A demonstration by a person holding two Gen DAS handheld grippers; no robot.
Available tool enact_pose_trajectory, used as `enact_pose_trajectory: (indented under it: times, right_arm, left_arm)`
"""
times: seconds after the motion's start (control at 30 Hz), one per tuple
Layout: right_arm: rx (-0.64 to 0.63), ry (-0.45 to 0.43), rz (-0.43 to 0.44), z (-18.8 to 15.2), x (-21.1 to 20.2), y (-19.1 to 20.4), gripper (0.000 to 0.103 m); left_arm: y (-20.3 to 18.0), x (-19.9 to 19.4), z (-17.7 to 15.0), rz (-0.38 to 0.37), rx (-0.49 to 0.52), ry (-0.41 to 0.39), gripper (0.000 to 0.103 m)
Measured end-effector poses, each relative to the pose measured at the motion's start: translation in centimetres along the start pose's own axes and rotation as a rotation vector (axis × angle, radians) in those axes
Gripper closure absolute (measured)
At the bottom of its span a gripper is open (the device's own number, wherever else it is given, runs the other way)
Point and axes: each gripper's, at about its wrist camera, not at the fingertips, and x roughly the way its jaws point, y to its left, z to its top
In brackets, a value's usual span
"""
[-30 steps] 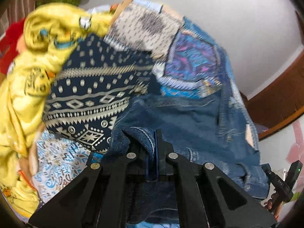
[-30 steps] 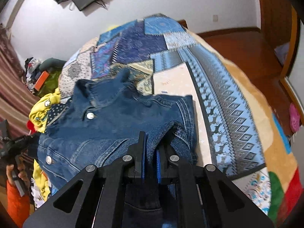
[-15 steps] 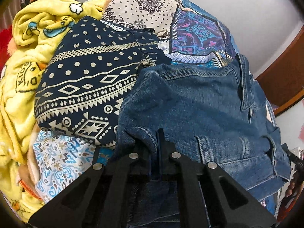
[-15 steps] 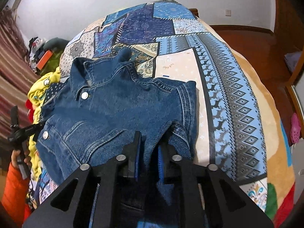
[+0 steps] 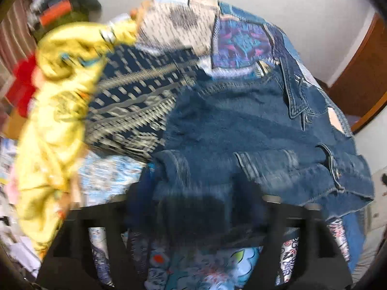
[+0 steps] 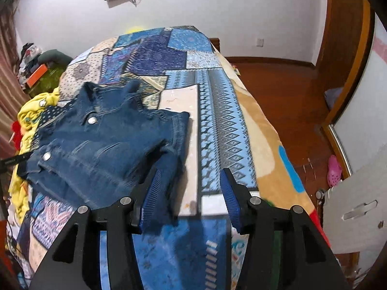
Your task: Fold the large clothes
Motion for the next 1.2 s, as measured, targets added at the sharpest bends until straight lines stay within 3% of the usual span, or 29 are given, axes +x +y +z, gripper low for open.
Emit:
enact_pose_trajectory:
  times: [0.07, 0.2, 0.43, 0.63, 0.8, 0.97, 1.2]
  right_arm:
    - [-0.012, -0.008, 0.024, -0.4, -0.5, 0.9, 0.055]
    - [-0.074, -0.004, 0.083, -1.5, -0.9, 4.0, 0.055]
    - [-0.203, 0.056, 0.174, -3.5, 0.2, 8.9, 0.055]
    - [-0.206, 0.120, 0.190, -4.4, 2.6, 10.5, 0.055]
    - [-0.261, 0.139, 0.153, -3.5, 4.0, 11.5, 0.055]
    - [-0.326, 0.095, 0.116, -1.0, 4.5, 12.1, 0.055]
    - [-0.345, 0.064, 0.067, 2.2, 6.4, 11.9, 0.055]
  left_arm:
    - [-0.5, -2.3, -0.4, 0.011, 0.033, -0.069, 0.018]
    - [-1.0, -5.0, -1.3, -0.014, 0.055, -0.093, 0.014]
    - [-2.5, -3.7, -4.8, 0.000, 0.129, -0.004, 0.013]
    - [-2.6, -0.9, -7.1, 0.041, 0.141, 0.073, 0.013]
    - [-1.8, 0.2, -5.7, 0.086, 0.106, 0.080, 0.013]
    - [-1.3, 0.4, -3.3, 0.089, 0.100, 0.049, 0.013]
    - [-1.2, 4.0, 0.9, 0.142, 0.127, 0.058, 0.013]
